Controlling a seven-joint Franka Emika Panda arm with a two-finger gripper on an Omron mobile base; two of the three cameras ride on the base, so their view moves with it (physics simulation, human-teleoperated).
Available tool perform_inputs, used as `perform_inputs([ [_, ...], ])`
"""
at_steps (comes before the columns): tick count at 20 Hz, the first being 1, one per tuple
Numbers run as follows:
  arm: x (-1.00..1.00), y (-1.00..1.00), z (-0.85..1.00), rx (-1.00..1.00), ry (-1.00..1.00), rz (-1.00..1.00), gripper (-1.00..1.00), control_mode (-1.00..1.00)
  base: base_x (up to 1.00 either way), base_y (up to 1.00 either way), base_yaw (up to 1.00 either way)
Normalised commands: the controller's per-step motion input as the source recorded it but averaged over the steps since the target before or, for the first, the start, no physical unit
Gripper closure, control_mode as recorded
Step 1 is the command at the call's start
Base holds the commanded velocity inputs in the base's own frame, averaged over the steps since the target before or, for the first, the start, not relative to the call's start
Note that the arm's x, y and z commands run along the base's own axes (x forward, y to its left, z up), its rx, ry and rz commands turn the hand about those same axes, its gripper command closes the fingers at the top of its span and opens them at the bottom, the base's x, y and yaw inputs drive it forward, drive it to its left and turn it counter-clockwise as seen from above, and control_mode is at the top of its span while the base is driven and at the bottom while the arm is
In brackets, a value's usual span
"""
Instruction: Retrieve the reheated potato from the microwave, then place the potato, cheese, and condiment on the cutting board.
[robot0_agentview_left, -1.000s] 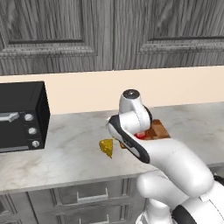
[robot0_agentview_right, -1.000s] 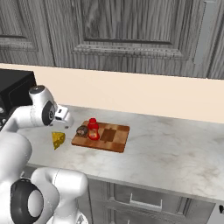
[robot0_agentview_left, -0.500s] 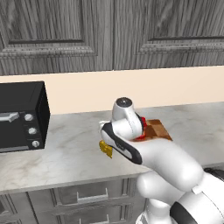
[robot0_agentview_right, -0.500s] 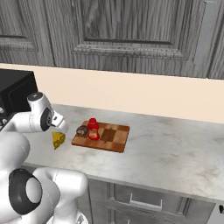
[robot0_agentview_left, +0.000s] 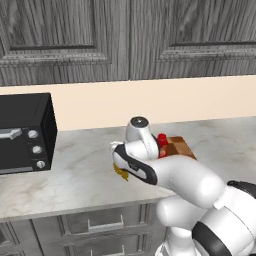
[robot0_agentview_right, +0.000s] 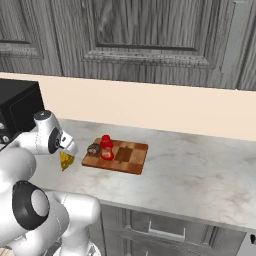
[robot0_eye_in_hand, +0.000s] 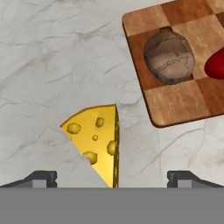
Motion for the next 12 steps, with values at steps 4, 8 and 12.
perform_inputs([
  [4,0.12,0.13,-0.19,0.02,0.01,0.02,-1.00,-1.00,0.00,0.00,0.00],
  [8,0.01,0.05,-0.09,0.03,0.02,0.07,-1.00,-1.00,0.00,0.00,0.00],
  [12,0.00,0.00,-0.18,0.00,0.02,0.08,-1.00,-1.00,0.00,0.00,0.00],
])
